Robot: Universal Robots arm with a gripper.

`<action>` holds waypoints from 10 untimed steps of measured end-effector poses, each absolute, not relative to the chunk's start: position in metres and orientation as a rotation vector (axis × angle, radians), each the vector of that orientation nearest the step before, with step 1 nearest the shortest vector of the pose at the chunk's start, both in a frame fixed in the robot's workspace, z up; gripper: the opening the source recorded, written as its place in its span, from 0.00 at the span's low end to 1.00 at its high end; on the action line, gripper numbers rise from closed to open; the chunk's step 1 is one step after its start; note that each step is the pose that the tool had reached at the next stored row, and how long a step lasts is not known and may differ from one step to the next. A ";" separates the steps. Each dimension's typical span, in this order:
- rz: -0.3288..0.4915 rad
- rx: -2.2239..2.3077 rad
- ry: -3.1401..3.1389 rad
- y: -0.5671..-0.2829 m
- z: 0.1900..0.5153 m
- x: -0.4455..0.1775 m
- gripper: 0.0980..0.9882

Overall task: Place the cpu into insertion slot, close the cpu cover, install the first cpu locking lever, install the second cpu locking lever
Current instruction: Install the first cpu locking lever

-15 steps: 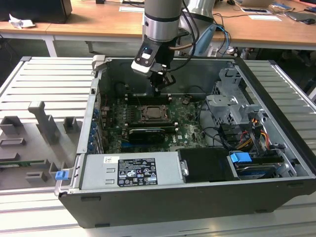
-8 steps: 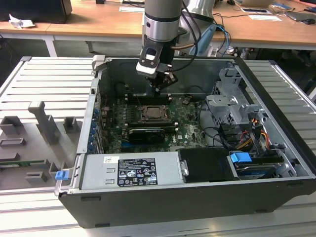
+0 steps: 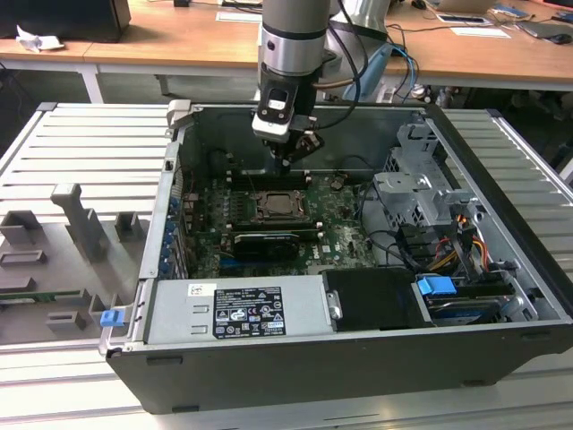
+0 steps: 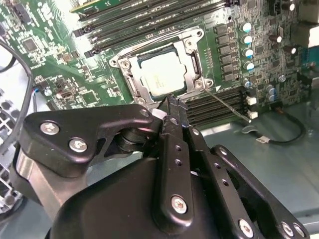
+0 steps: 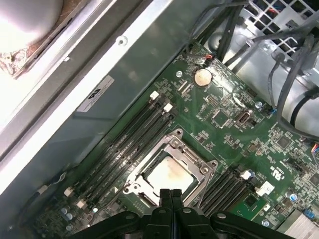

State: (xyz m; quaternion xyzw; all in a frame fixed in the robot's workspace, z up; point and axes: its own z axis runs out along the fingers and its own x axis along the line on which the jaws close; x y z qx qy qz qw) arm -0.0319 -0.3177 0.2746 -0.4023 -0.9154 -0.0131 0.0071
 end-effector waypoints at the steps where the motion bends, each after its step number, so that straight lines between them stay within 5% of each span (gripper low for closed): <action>1: -0.041 -1.217 -2.880 -0.318 0.275 -0.032 0.01; 10: -0.038 -0.953 -2.976 -0.318 0.275 -0.032 0.01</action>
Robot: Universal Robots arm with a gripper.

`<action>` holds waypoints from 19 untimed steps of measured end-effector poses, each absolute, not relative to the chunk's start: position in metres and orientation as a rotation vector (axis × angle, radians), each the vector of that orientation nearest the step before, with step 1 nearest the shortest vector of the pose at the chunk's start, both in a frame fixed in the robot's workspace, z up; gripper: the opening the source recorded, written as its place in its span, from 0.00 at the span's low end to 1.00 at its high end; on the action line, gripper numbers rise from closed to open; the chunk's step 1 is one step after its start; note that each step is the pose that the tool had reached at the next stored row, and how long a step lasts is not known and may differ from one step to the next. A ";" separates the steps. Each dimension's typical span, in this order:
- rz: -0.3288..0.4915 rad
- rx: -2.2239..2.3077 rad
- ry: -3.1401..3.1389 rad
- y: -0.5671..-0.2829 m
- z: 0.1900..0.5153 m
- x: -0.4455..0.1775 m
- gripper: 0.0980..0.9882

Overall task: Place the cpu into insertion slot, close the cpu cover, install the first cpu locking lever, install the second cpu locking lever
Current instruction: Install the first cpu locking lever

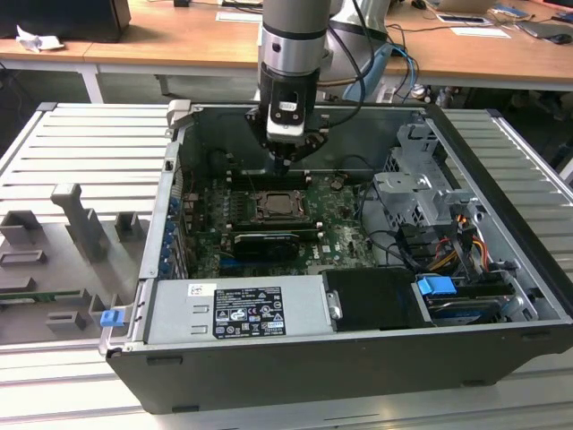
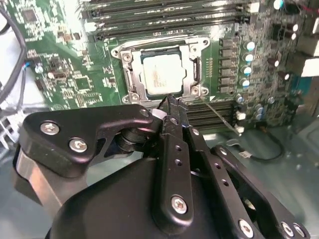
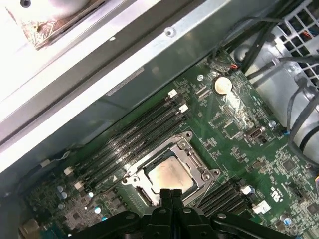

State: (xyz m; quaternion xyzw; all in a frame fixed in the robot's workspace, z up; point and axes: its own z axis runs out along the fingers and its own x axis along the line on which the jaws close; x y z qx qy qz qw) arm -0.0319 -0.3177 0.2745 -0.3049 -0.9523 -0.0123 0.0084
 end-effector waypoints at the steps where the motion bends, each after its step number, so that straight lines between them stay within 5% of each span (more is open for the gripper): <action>1: -0.038 -0.899 -2.992 -0.318 0.274 -0.032 0.01; 19: -0.034 -0.512 -3.079 -0.318 0.274 -0.032 0.01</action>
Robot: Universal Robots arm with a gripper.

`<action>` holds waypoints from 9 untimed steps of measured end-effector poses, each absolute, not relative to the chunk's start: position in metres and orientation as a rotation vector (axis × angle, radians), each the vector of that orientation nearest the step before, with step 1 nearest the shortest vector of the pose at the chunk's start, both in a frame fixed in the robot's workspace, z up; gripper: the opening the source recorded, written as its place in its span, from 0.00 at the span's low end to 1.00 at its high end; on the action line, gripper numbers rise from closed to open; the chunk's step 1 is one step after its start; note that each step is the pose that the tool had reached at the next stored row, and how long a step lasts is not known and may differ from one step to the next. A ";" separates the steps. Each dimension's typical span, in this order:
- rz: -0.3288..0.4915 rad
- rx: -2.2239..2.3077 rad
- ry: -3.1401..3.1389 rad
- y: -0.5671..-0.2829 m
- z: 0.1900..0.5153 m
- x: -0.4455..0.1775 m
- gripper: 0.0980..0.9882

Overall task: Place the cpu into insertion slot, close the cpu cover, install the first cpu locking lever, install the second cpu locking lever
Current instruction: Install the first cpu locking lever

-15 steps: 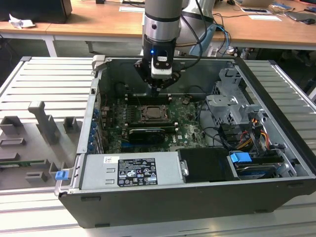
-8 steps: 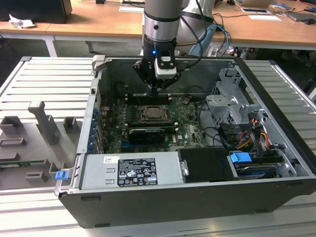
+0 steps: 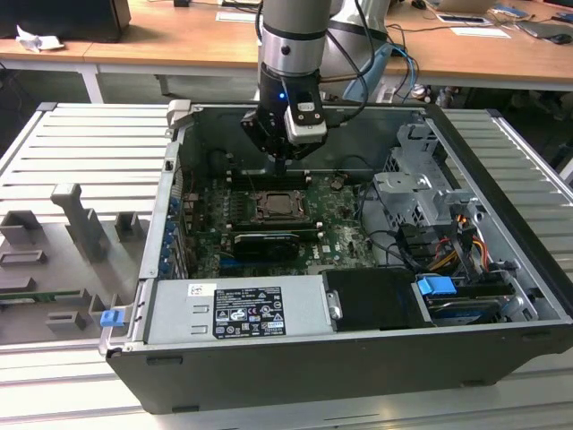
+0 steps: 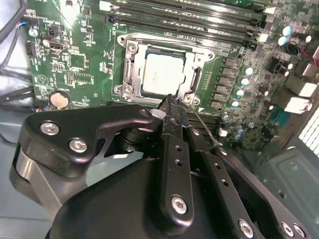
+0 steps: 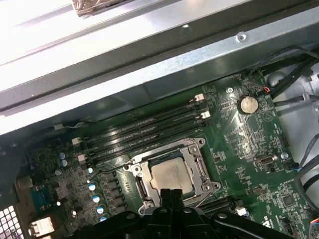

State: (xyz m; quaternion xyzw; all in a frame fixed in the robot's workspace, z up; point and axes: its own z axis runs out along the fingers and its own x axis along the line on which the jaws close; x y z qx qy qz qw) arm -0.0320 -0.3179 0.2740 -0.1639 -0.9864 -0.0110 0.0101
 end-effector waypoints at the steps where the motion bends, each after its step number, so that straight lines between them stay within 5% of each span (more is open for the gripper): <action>1: -0.034 -0.486 -3.083 -0.318 0.274 -0.032 0.01; 9: -0.031 -0.157 -3.116 -0.318 0.273 -0.032 0.01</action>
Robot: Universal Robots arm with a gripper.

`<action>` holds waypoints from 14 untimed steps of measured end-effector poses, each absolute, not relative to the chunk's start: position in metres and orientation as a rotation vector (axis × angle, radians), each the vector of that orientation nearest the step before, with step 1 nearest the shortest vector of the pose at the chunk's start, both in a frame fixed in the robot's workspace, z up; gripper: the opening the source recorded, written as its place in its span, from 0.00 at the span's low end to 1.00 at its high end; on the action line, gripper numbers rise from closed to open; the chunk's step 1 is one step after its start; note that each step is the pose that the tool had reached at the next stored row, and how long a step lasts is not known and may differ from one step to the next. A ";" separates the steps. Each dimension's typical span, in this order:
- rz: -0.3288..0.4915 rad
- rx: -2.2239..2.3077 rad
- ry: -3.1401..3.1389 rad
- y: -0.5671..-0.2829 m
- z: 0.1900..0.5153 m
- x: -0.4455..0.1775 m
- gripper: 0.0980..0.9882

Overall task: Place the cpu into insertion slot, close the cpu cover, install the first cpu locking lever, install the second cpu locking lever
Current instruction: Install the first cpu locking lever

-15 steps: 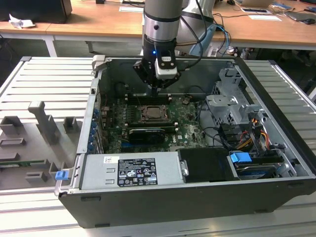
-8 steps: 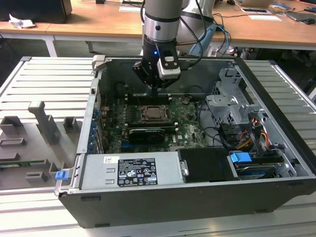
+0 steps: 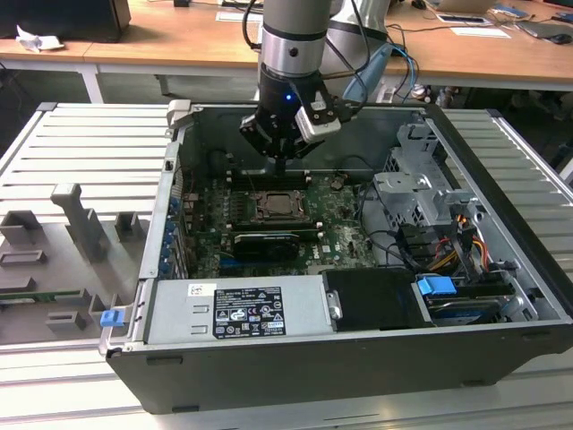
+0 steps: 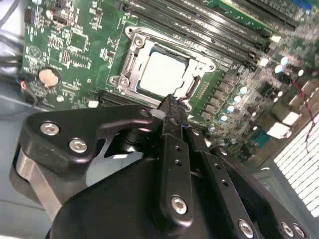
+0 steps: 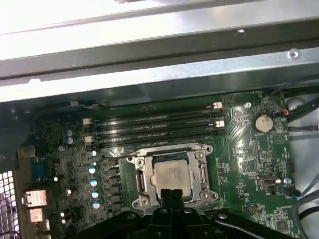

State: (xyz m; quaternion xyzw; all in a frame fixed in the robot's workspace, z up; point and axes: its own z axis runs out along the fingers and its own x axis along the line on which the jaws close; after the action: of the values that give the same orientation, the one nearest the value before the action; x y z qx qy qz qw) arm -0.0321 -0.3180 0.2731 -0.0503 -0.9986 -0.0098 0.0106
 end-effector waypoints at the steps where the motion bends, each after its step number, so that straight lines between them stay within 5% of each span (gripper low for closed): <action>1: -0.030 -0.117 -3.118 -0.318 0.273 -0.032 0.01; 14: -0.026 0.270 -3.108 -0.318 0.272 -0.032 0.01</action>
State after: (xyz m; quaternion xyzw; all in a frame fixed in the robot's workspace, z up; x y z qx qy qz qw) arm -0.0321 -0.3180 0.2719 0.0865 -0.9962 -0.0083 0.0109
